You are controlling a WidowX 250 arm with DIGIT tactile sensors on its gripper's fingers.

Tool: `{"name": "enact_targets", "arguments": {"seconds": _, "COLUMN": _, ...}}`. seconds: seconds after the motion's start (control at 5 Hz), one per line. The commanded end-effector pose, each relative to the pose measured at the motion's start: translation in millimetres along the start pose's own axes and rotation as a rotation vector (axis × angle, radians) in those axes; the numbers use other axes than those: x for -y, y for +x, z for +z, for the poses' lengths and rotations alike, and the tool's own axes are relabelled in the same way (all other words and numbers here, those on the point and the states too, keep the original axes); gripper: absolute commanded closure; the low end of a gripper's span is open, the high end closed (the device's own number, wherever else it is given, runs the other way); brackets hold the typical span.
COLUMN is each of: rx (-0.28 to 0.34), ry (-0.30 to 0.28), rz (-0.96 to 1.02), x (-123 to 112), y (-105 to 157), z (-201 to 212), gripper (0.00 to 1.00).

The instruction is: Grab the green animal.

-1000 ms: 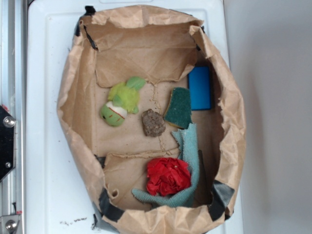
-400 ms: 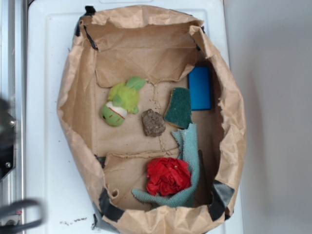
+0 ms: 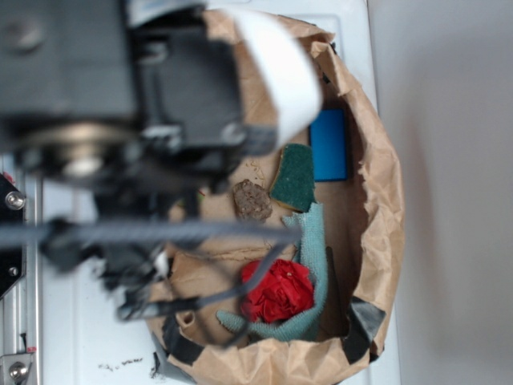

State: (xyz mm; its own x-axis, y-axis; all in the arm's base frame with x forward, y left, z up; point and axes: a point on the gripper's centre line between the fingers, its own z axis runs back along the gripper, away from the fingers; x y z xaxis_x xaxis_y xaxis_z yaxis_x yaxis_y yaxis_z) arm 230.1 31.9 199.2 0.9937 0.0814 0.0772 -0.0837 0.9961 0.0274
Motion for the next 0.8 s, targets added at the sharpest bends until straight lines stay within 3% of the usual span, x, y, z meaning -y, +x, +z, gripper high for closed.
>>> {"name": "enact_targets", "arguments": {"seconds": 0.0, "rx": 0.144, "ry": -0.075, "rz": -0.305, "x": -11, "y": 34, "z": -10, "gripper": 0.0}}
{"name": "enact_targets", "arguments": {"seconds": 0.2, "rx": 0.159, "ry": -0.006, "rz": -0.33, "x": -10, "y": 39, "z": -26, "gripper": 0.0}}
{"name": "enact_targets", "arguments": {"seconds": 0.6, "rx": 0.135, "ry": 0.028, "rz": -0.323, "x": -14, "y": 43, "z": -42, "gripper": 0.0}}
